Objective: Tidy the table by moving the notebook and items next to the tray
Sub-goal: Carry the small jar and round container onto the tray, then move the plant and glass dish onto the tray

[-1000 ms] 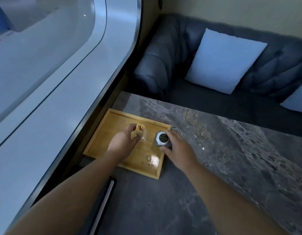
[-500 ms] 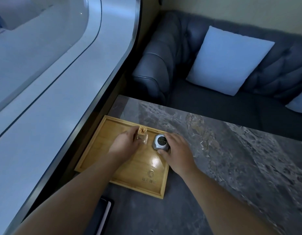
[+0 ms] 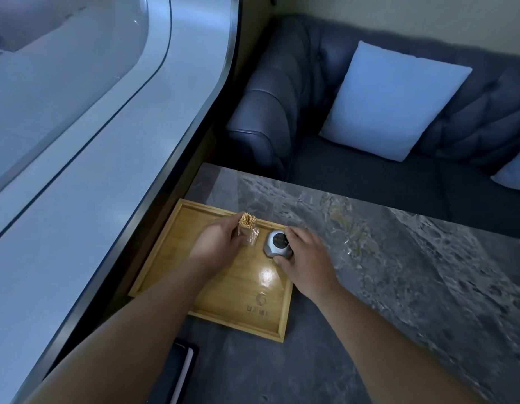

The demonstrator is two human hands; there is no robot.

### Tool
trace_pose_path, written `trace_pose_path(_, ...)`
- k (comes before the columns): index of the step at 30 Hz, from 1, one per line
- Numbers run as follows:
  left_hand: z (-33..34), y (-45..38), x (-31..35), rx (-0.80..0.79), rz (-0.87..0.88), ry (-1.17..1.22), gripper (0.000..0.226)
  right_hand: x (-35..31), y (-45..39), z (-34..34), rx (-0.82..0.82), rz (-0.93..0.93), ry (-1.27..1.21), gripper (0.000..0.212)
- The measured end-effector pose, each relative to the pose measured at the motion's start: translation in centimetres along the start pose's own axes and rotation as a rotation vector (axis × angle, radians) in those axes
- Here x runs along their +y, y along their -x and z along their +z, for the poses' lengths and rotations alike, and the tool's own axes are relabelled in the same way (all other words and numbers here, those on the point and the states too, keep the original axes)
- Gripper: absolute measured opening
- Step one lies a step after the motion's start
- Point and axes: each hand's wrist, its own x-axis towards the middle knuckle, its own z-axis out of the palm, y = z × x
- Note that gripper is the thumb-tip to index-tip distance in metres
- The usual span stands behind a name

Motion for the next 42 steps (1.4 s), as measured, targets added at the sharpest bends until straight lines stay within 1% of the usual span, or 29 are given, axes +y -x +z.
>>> trace_pose_path(3, 0.2, -0.1, 0.0, 0.001, -0.015, -0.016, 0.04, -0.2, 0.0, 0.0, -0.006, 0.012, 0.017, 0.065)
trace_pose_path(7, 0.1, 0.1, 0.2, 0.022, 0.005, -0.008, 0.034, -0.5, 0.1, -0.2, -0.006, 0.029, 0.029, 0.064)
trace_pose_path(15, -0.1, 0.4, 0.7, 0.006, -0.008, 0.006, 0.03, -1.1, 0.1, -0.5, -0.029, 0.055, 0.057, 0.061)
trace_pose_path(19, -0.4, 0.9, 0.7, 0.009, -0.049, 0.049, 0.04, -1.4, 0.3, -1.1, -0.065, 0.053, 0.045, 0.066)
trace_pose_path(21, -0.6, 1.4, 0.7, -0.002, -0.108, 0.054, 0.055, -1.4, 0.8, -1.5, -0.067, 0.046, 0.041, 0.071)
trace_pose_path(23, -0.9, 2.4, 0.7, -0.021, -0.167, 0.025, 0.067, -1.5, 1.6, -2.0, -0.053, 0.034, 0.048, 0.072)
trace_pose_path(25, -1.3, 3.8, 0.8, -0.023, -0.217, -0.01, 0.073, -1.4, 3.0, -2.7, -0.03, 0.001, 0.065, 0.072)
trace_pose_path(27, -1.6, 5.9, 1.4, 0.009, -0.229, -0.072, 0.075, -1.1, 4.8, -3.4, -0.025, -0.028, 0.095, 0.073)
trace_pose_path(29, -1.8, 8.3, 2.4, 0.054, -0.185, -0.185, 0.075, -0.4, 7.1, -4.2, -0.049, -0.025, 0.131, 0.073)
trace_pose_path(31, -1.8, 10.7, 4.0, 0.063, -0.126, -0.284, 0.076, 0.5, 9.5, -5.0, -0.076, -0.001, 0.161, 0.073)
trace_pose_path(36, -0.6, 15.7, 8.0, -0.058, 0.023, -0.399, 0.077, 1.7, 15.7, -7.6, -0.119, 0.099, 0.172, 0.072)
trace_pose_path(42, 1.6, 18.8, 13.6, -0.21, 0.183, -0.466, 0.076, 2.5, 22.8, -11.2, -0.13, 0.157, 0.167, 0.072)
